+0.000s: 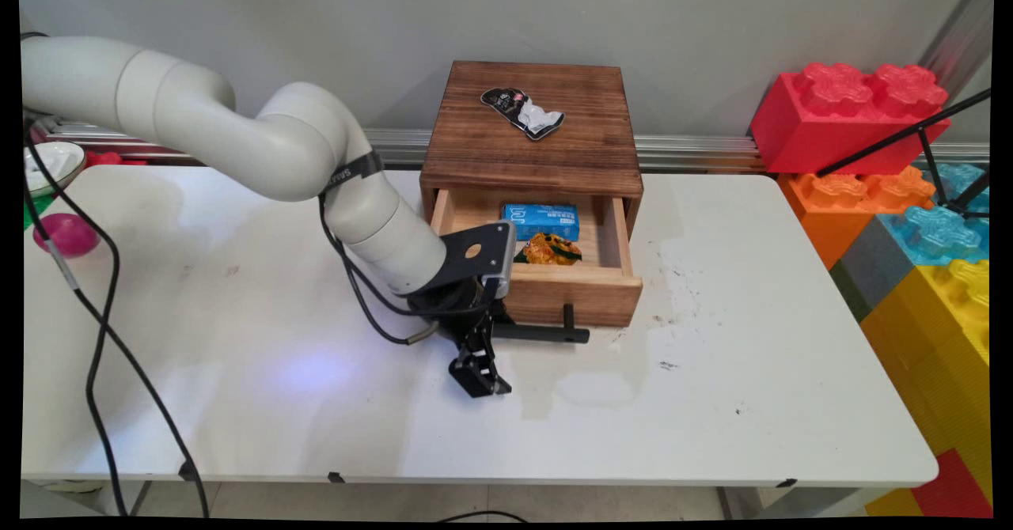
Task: Open the drawer
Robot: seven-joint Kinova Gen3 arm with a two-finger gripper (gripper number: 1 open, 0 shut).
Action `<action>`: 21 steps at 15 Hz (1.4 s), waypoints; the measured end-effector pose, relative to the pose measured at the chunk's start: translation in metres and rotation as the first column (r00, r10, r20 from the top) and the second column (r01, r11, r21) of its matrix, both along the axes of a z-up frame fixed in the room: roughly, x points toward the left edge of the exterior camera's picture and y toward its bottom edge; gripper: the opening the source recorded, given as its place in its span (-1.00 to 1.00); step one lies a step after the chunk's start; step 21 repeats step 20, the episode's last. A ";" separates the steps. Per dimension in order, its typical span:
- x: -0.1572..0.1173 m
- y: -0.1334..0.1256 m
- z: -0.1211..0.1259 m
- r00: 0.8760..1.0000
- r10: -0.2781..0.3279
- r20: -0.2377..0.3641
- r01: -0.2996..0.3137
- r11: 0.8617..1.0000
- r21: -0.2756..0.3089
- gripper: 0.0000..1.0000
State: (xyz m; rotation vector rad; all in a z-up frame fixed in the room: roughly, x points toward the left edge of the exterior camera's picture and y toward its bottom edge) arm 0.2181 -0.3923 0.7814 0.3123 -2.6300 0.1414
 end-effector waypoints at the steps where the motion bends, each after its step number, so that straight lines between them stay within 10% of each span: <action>1: 0.000 0.004 0.001 1.000 -0.002 -0.003 0.002 1.000 0.003 1.00; 21: 0.002 0.071 0.017 0.996 -0.058 -0.062 0.060 0.998 0.025 1.00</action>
